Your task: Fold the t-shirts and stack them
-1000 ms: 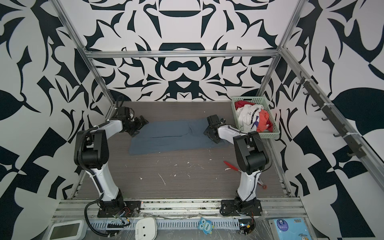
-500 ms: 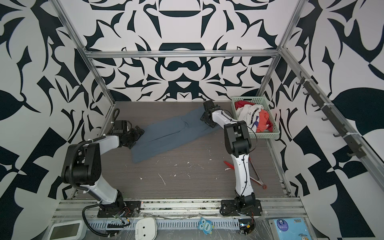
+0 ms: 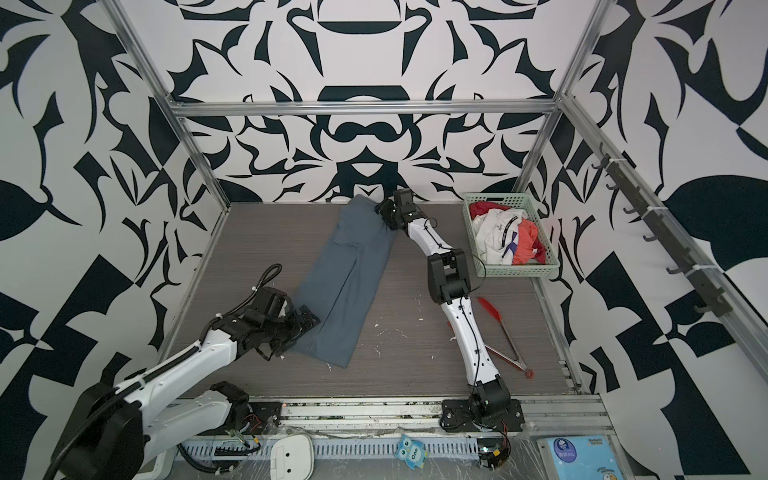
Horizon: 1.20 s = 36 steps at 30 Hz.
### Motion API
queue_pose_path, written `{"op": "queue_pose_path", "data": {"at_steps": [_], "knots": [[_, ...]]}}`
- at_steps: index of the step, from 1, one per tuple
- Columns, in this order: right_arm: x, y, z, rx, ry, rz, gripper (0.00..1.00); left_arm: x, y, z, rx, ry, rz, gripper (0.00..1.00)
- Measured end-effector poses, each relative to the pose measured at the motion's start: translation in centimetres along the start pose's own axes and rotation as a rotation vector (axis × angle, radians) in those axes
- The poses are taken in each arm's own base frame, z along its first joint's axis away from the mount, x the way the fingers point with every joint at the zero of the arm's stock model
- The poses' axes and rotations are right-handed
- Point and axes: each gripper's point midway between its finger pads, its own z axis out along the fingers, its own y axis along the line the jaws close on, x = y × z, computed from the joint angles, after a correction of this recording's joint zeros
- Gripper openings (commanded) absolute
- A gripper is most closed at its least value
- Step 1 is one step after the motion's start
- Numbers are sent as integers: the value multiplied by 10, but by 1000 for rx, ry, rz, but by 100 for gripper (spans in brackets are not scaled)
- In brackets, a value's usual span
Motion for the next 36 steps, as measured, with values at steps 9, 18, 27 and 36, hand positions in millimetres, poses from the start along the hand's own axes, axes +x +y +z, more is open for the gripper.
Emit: {"op": "queue_pose_path", "data": {"at_steps": [9,18,27,36], "knots": [[22,36,-33,-134,82,-80,67,-51,-66,-49,25,-150,208,99],[28,121,-163,-107,4,-262,67,-91,-44,17,-156,-62,249,99],[204,-3,-162,208,351,-285,65,-80,-16,30,-209,-44,256,99],[261,-30,-188,282,411,-321,64,-61,4,44,-217,-42,210,100]]}}
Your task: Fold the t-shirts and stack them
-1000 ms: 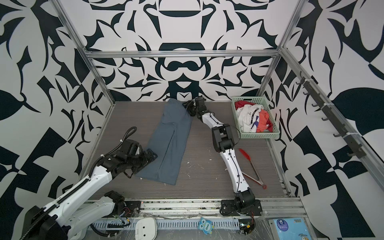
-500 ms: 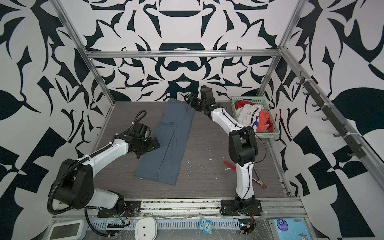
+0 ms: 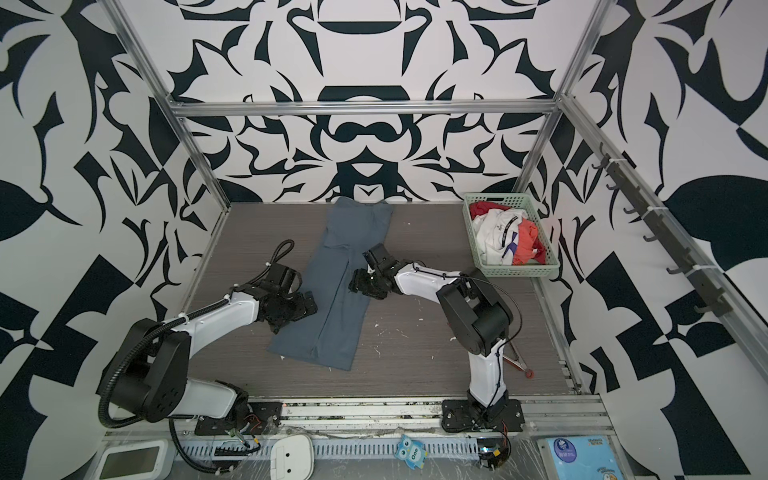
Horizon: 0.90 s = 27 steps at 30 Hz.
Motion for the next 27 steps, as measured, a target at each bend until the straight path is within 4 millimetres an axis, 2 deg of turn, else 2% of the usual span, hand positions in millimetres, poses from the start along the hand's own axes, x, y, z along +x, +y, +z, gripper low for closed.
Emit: {"op": "queue_pose_path", "data": {"at_steps": [4,7,10,14,17,20,27], "knots": [[-11,-28,6,130,-17,-17,64,10,-22,2,45,-20,3,99],[-39,-43,4,178,-51,-26,64,26,-46,5,88,-11,18,99],[-64,-70,-6,223,-80,-6,64,43,-68,7,122,5,24,99],[-89,-96,-23,263,-101,23,64,54,-79,6,122,33,11,99],[-100,-95,-32,259,-111,15,64,59,-75,5,99,48,-22,99],[-90,-80,-36,236,-98,-20,63,64,-66,0,88,56,-72,99],[-17,-35,-51,167,-22,-123,66,88,-25,-24,113,44,-167,99]]}}
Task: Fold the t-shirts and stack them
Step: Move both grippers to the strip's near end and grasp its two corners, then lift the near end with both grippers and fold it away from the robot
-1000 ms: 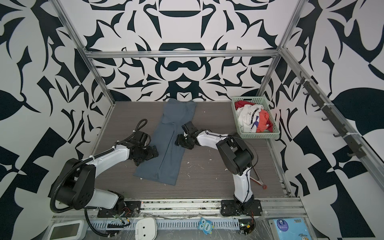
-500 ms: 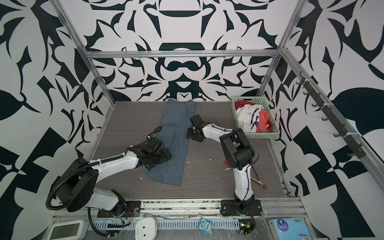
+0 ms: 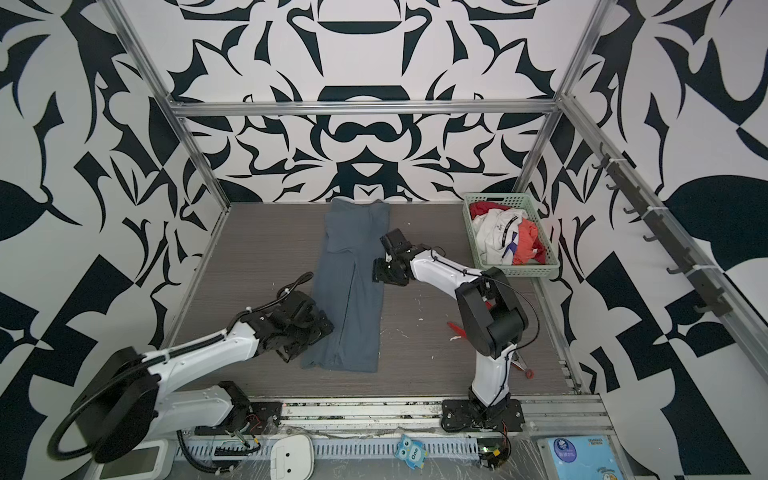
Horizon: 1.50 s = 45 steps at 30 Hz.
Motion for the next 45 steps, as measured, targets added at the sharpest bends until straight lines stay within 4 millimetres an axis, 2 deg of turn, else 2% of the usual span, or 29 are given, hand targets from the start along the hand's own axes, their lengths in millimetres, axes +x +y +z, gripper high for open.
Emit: {"op": "queue_pose_path", "data": {"at_steps": [3,7,10,14,17,20,25,30,32,37,40,45], "knots": [[35,5,-11,-23,32,0,71,-2,0,-20,53,-43,28,99],[79,-12,-31,-56,54,85,74,-8,-3,-48,101,-96,67,99],[110,-21,-38,-71,64,141,72,-4,11,-49,59,-83,73,97],[155,-23,-33,-89,100,177,67,3,33,-45,1,-68,75,96],[186,-33,-29,-82,113,211,65,6,45,-47,-5,-72,73,94],[194,-29,-33,-114,80,243,63,10,54,-45,7,-75,53,88],[204,-25,-32,-144,38,286,59,22,79,-38,-18,-53,20,86],[210,-17,-30,-173,17,316,58,26,90,-38,-56,-40,23,86],[211,-14,-29,-177,14,322,57,26,89,-37,-54,-36,38,84],[213,-5,-25,-202,18,347,52,29,70,-26,17,1,75,70],[221,1,-24,-213,35,350,51,32,61,-22,55,21,89,63],[233,5,-25,-216,62,362,46,33,63,-23,49,24,108,50]]}}
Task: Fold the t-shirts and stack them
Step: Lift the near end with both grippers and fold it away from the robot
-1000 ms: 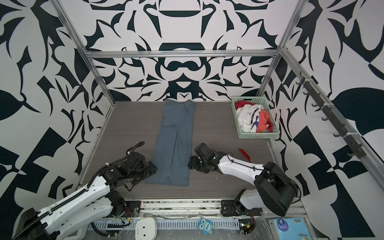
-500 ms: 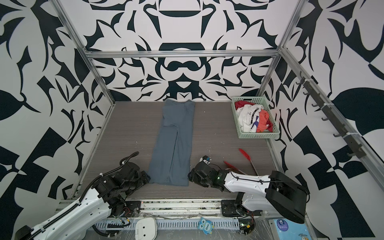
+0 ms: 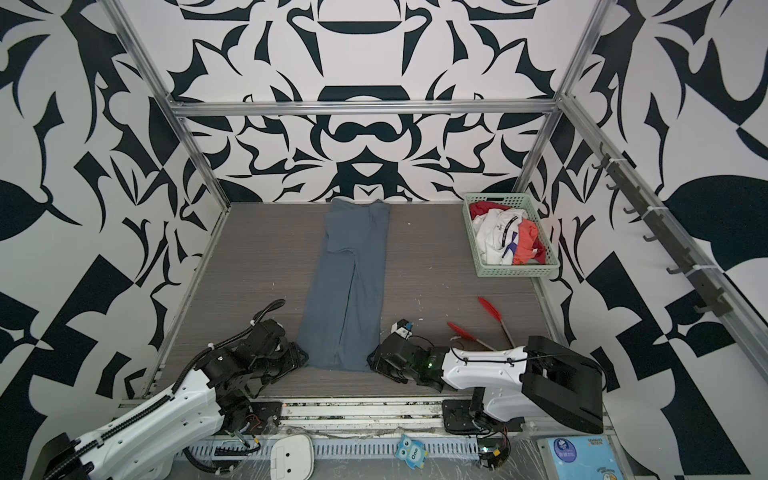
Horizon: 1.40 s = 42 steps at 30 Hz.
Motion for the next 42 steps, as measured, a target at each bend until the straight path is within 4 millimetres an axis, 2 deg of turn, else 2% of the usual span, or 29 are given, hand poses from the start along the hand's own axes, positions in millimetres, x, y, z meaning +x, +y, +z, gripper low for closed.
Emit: {"op": "queue_pose_path", "data": {"at_steps": [2,5,8,10,11,16,23,29,32,35,37,39,42], "knots": [[1,0,1,2,2,14,45,0,1,-2,-5,-5,9,44],[1,0,3,2,5,27,35,-1,2,-4,-6,-13,14,34],[2,-1,7,5,10,30,20,-2,1,-3,-4,-14,6,23],[4,-3,10,14,17,26,2,-2,-1,-1,1,-11,2,16],[4,-6,10,23,18,29,0,-2,-2,0,3,-10,1,14],[5,-7,10,35,24,17,0,-2,-6,1,20,-4,-2,0],[-1,-12,-7,80,-8,-19,0,-3,-15,-7,75,-13,-5,0],[-14,15,-33,26,-66,-61,0,1,-33,-18,161,15,-20,0],[-23,32,-41,4,-99,-91,0,-9,-57,-37,215,-8,0,0],[-40,52,-48,-10,-139,-117,0,-26,-87,-60,256,-57,49,0],[-60,67,-53,-20,-177,-127,0,-41,-106,-70,253,-95,93,0],[-82,81,-57,-28,-211,-131,0,-55,-120,-73,233,-122,131,0],[-118,101,-62,-24,-258,-142,0,-83,-133,-63,177,-155,171,0]]}}
